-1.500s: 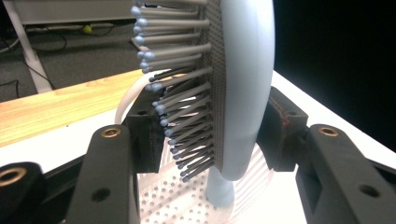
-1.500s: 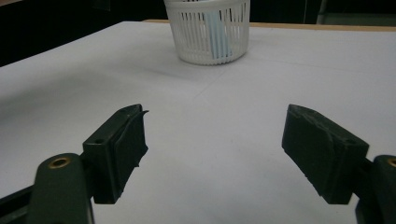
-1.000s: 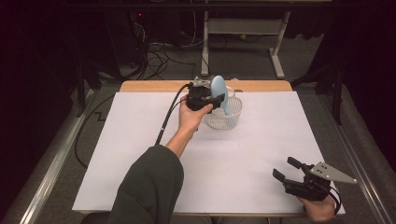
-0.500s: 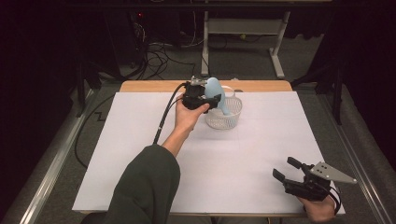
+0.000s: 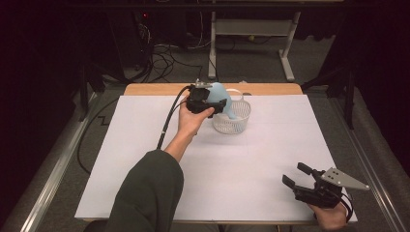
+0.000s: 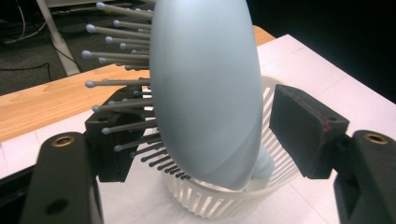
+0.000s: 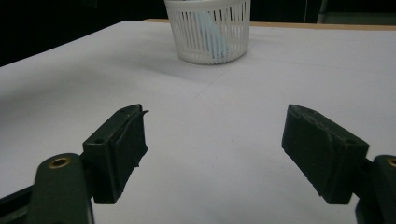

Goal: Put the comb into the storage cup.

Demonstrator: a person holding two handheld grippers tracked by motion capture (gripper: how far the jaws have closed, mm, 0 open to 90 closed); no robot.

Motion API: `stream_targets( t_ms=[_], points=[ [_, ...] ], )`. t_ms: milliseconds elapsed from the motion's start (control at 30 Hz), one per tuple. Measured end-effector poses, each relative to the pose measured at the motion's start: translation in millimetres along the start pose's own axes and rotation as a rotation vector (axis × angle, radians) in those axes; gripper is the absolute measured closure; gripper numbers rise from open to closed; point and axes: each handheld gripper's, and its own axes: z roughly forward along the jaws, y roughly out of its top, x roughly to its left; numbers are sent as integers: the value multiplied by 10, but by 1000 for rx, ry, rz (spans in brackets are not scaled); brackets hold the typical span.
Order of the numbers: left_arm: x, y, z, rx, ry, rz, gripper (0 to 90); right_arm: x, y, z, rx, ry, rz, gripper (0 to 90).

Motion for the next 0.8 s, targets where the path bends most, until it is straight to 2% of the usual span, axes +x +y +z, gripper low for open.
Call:
stream_targets(
  t_ms=[500,600,800],
  points=[
    [70,-21,-21,27,1,-7,264,-4,-1,-2,-1,1,3,225],
    [81,-33,-39,10,15,-21,262,-1,-1,-3,-1,0,2,225],
    [146,-97,-43,19,27,-35,262,-2,-1,-4,-1,-1,2,225]
  ],
)
